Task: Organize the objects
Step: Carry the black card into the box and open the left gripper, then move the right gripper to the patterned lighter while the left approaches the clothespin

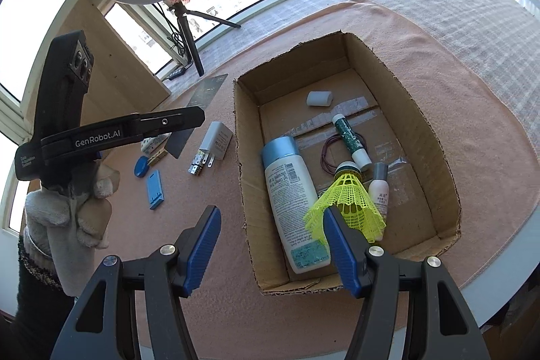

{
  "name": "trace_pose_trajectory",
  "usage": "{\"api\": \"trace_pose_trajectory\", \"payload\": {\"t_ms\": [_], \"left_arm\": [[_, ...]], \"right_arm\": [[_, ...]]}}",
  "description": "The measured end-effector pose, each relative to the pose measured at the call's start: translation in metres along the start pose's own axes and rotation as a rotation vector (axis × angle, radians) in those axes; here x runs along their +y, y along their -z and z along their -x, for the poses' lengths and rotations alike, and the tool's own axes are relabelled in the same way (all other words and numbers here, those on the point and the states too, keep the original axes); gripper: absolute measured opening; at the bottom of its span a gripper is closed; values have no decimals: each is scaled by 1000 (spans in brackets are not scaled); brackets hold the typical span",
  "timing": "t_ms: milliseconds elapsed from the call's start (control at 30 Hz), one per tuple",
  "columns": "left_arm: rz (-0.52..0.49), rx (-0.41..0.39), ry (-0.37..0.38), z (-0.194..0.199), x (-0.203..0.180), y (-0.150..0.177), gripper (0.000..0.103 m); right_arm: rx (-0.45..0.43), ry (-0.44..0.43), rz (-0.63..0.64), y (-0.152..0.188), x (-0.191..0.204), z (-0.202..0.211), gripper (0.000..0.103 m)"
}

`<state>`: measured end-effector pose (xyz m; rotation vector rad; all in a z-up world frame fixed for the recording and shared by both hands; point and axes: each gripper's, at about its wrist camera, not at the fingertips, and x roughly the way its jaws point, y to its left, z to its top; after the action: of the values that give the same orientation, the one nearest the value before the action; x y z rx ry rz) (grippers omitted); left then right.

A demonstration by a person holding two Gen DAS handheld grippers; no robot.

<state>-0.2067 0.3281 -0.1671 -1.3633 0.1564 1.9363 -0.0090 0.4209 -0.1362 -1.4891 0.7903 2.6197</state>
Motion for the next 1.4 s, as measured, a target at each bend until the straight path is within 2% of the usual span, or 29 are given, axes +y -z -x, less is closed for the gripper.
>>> {"api": "trace_pose_trajectory", "payload": {"t_ms": [167,433,467,533,733,1000,1167,1267,1400], "left_arm": [[-15,17,12,-23,-24,-7,54],[-52,28,16,-31,-48,-10,55],[-54,31,17,-31,-50,-9,57],[-54,29,30,-29,-52,-8,76],[-40,1,4,-14,-45,-1,77],[71,-53,-43,26,9,22,77],[159,-75,-143,53,62,51,77],[230,-78,-174,67,96,71,77],[289,-82,-228,82,128,94,77]], "right_arm": [[-13,9,-13,2,-11,5,59],[-10,15,-14,6,-17,5,60],[-9,13,-12,7,-17,5,60],[-2,7,-8,7,-16,3,65],[5,-6,24,10,-5,1,68],[-4,-20,63,10,14,-3,68],[-25,-45,99,9,30,-6,68],[-45,-60,119,6,41,-8,68],[-23,-86,152,1,59,-18,68]]}}
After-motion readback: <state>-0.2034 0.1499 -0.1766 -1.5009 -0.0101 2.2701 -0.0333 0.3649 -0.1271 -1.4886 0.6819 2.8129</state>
